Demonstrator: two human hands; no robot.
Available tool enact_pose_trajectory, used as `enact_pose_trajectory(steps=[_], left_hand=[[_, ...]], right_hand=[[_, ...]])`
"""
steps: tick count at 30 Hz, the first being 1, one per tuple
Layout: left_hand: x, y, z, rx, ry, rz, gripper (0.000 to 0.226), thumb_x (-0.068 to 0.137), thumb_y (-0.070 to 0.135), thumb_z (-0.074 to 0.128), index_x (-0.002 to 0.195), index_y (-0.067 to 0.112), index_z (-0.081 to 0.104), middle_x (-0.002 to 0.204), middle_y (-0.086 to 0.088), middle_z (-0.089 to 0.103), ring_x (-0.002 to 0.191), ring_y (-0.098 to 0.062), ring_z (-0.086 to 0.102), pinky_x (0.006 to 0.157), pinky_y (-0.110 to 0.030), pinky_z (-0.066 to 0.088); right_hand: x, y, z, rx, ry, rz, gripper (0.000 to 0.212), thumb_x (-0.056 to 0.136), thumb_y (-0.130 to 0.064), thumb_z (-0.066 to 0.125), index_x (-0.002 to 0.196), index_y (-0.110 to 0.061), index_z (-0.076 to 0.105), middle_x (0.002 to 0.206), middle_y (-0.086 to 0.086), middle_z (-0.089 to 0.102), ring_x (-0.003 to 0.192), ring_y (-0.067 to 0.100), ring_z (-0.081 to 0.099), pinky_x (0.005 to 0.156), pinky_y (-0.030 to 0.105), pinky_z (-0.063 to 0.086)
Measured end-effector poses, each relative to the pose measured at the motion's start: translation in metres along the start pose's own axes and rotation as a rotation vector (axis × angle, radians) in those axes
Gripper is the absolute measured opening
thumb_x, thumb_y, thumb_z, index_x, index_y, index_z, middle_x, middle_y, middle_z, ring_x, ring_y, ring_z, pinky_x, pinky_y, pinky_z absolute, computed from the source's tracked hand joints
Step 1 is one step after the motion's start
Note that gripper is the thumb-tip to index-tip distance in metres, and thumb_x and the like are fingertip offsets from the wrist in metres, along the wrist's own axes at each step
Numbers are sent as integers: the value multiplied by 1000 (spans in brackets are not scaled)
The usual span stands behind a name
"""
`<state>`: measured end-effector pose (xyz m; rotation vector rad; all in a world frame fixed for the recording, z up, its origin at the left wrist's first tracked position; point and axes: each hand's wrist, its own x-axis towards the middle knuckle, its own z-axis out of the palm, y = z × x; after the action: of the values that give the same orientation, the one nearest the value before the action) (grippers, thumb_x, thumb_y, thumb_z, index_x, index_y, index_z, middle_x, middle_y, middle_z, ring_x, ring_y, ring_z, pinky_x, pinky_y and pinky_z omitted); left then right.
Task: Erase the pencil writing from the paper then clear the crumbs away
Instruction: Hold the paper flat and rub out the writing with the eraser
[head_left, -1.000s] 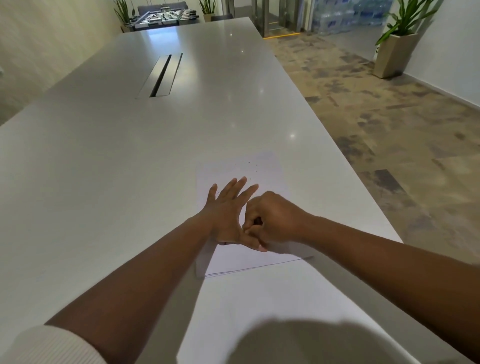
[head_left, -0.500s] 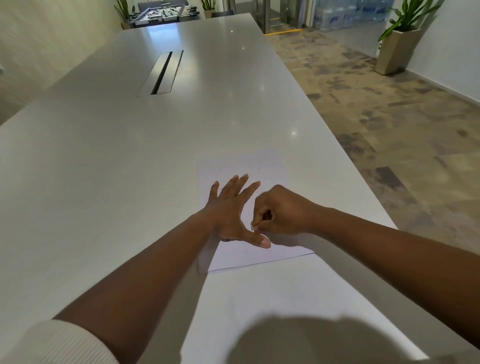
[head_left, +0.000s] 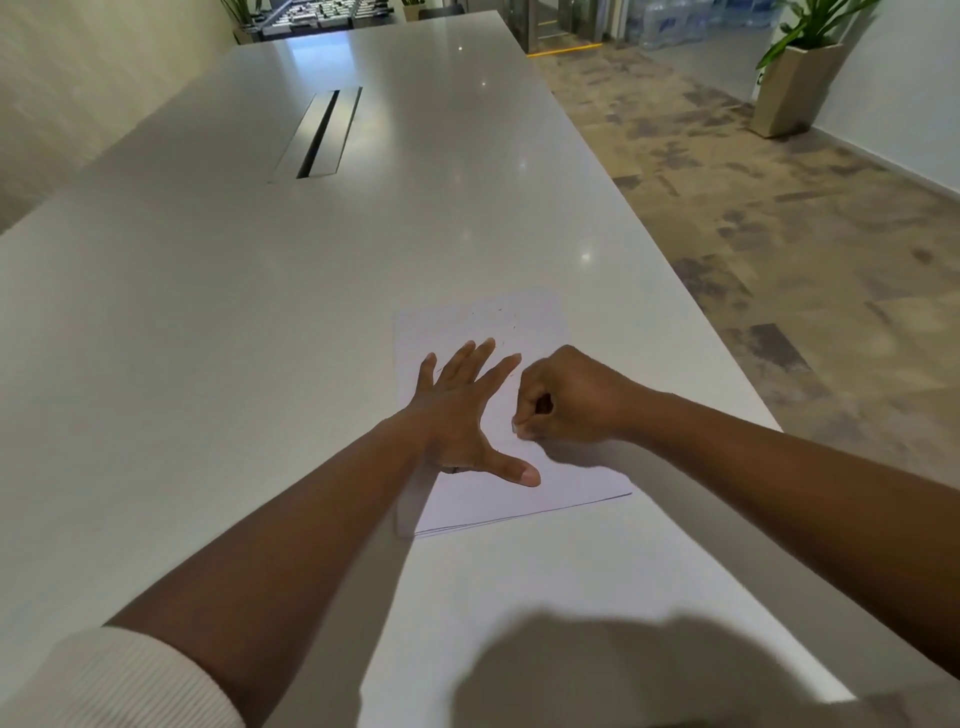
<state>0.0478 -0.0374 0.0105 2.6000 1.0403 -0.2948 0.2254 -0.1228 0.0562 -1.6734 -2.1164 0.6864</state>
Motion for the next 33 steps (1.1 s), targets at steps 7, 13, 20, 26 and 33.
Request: enact_pose_trajectory(steps=[7,13,20,26,33], left_hand=[[-1,0,0,-19,-3,1,154,36,107,50,159,44,-18,168,9,-29,151,-12,-34,121,-58,-20],[1,-1,1,-25,3,1,156,34,109,50,158,45,-19,168,9,-28,151,-11,-34,121,-58,-20],[2,0,1,-22,6,-3,154,34,107,50,158,46,-17,168,9,-27,152,-12,-33,121,-56,-22],[-1,1,-2,-41,-6,5,153,37,106,54,159,45,-16,169,8,-27,151,-12,-34,121,-57,-20],[-1,2,-2,-37,-10,4,151,39,103,57,160,45,-14,169,7,-27,151,-12,-34,121,-57,-20]], right_hand=[[10,4,-5,-28,56,39,3,78,-10,76,77,-13,78,75,-4,71,67,8,63,67,23,51],[22,6,-7,-107,138,39,8,79,-6,69,77,-7,77,78,4,70,69,15,61,68,29,51],[1,-4,3,-30,-115,-72,7,76,-13,78,69,-15,75,73,-7,70,66,2,60,62,9,41],[21,-2,-1,-58,89,0,5,80,-9,72,77,-9,76,75,-1,69,68,11,62,68,26,50],[9,-3,14,70,97,-51,5,79,-9,76,75,-13,76,72,-16,66,66,2,59,64,14,43]])
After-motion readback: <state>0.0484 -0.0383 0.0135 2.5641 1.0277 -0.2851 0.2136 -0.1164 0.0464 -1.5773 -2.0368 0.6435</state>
